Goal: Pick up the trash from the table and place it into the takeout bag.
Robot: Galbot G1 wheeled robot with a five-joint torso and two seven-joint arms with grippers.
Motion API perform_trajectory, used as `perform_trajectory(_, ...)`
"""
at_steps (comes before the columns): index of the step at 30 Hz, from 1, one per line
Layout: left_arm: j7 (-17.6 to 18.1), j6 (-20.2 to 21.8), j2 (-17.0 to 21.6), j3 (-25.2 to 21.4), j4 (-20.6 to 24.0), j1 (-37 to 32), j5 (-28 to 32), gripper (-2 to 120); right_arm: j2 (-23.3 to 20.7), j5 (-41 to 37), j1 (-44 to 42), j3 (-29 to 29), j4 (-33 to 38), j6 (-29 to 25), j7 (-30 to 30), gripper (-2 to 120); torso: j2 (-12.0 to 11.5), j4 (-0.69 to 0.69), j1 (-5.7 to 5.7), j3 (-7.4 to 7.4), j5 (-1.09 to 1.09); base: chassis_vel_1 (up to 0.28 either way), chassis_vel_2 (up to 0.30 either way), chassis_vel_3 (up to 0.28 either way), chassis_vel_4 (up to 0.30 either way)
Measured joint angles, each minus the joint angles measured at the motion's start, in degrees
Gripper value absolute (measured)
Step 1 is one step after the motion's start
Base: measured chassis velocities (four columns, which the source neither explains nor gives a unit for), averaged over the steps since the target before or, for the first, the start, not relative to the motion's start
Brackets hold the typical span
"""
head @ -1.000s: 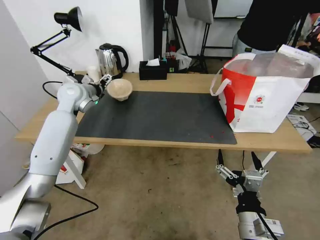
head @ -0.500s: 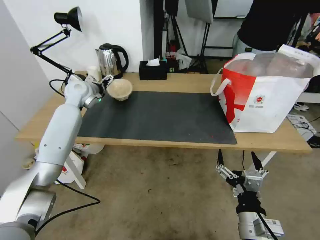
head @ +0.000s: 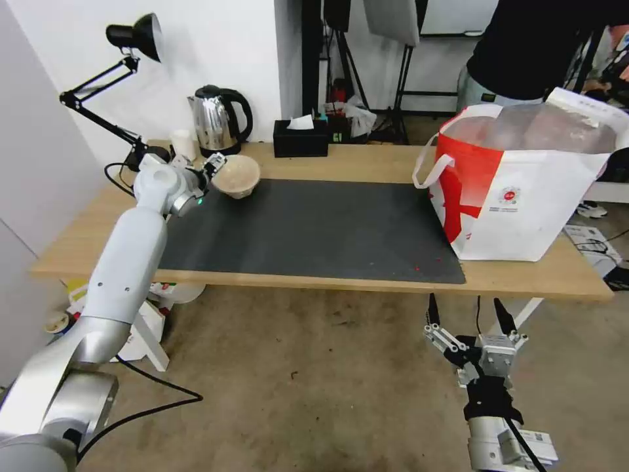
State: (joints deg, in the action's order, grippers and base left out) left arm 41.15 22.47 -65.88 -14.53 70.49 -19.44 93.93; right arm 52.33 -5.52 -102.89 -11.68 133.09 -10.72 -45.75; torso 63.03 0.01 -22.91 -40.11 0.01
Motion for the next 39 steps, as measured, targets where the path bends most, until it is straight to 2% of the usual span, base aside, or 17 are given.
perform_trajectory(13,-1.6,-0.1,-1.1,0.5,-3.7,1.2,-1.7,100,0.0,0.0,0.0,0.0,0.0,0.0,0.0,100,0.0,-0.01,0.00,0.00,0.00,0.000,0.000,0.000,0.000)
perform_trajectory(39,-3.8,0.0,-4.3,1.3,-6.5,2.6,-3.5,100,0.0,0.0,0.0,0.0,0.0,0.0,0.0,100,0.0,-0.01,0.00,0.00,0.00,0.000,0.000,0.000,0.000)
